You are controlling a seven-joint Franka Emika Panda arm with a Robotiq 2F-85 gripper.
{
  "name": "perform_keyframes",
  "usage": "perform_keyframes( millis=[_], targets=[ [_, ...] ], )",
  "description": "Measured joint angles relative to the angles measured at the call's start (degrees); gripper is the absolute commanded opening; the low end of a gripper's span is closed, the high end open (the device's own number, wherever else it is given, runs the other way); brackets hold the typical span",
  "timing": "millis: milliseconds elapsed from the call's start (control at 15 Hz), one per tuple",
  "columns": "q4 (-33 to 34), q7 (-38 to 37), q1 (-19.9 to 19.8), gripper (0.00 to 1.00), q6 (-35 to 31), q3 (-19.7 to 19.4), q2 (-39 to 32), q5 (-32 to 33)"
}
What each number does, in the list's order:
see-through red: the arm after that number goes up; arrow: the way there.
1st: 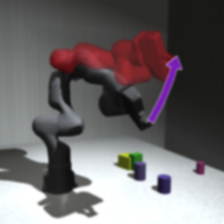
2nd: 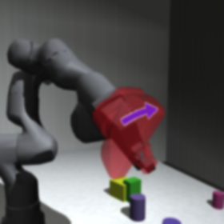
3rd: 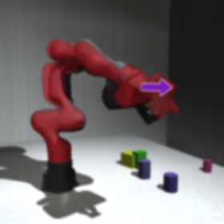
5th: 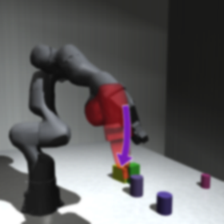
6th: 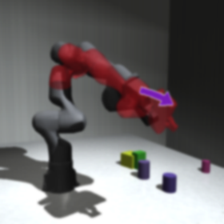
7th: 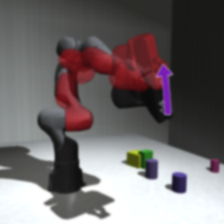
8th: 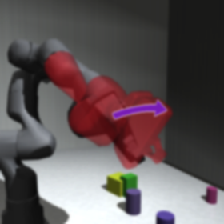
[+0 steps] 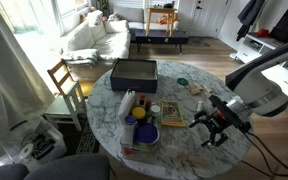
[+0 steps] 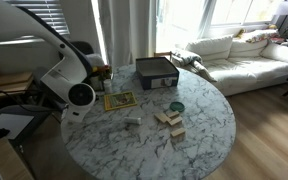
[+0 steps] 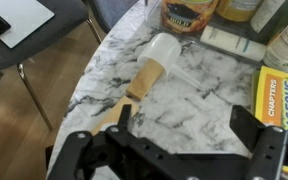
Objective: Pick up the measuring cup with a wooden block from the white bottle to and put it on the table
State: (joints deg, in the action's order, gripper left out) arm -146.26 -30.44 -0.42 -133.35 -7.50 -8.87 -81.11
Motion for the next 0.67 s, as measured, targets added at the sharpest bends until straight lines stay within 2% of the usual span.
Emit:
perform_keyframes(
  millis=[467,667],
  targets=[
    [-11.6,-12.4,4.9,1.00,-18.4,9.4,10.6,0.0],
    [-11.9,-16.7,6.7,1.00,-24.1,13.0,10.7,-0.1]
  ],
)
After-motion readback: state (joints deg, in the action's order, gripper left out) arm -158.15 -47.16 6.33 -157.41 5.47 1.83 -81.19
